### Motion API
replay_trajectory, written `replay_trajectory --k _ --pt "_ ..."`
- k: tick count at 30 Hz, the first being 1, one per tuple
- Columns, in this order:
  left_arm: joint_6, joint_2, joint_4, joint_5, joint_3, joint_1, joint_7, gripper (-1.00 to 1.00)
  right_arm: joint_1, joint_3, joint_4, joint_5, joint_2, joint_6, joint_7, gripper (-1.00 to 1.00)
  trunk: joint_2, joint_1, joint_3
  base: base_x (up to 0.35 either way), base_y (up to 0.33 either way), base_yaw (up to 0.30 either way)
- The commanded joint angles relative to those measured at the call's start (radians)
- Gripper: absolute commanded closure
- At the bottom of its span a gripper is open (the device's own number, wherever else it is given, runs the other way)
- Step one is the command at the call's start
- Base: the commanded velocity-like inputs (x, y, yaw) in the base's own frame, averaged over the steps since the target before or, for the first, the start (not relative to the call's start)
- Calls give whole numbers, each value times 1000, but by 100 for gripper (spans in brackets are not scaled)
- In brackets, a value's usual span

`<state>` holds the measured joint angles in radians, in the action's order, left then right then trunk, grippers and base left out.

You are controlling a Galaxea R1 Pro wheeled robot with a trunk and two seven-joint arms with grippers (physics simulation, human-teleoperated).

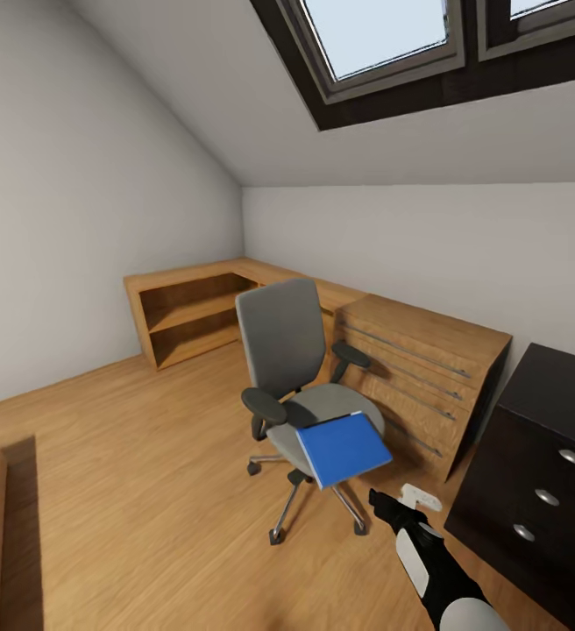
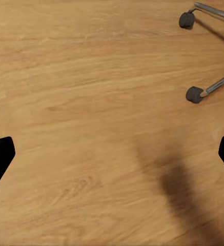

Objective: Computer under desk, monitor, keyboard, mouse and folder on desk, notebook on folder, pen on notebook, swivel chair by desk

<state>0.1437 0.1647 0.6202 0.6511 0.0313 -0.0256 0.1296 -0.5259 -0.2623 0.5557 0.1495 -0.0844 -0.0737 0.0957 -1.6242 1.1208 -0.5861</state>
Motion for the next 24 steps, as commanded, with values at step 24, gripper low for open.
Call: replay_trajectory --k 24 --pt "-404 -28 563 -65 6 0 -309 -100 0 -2 -19 18 30 32 -307 -100 -169 92 -76 0 0 0"
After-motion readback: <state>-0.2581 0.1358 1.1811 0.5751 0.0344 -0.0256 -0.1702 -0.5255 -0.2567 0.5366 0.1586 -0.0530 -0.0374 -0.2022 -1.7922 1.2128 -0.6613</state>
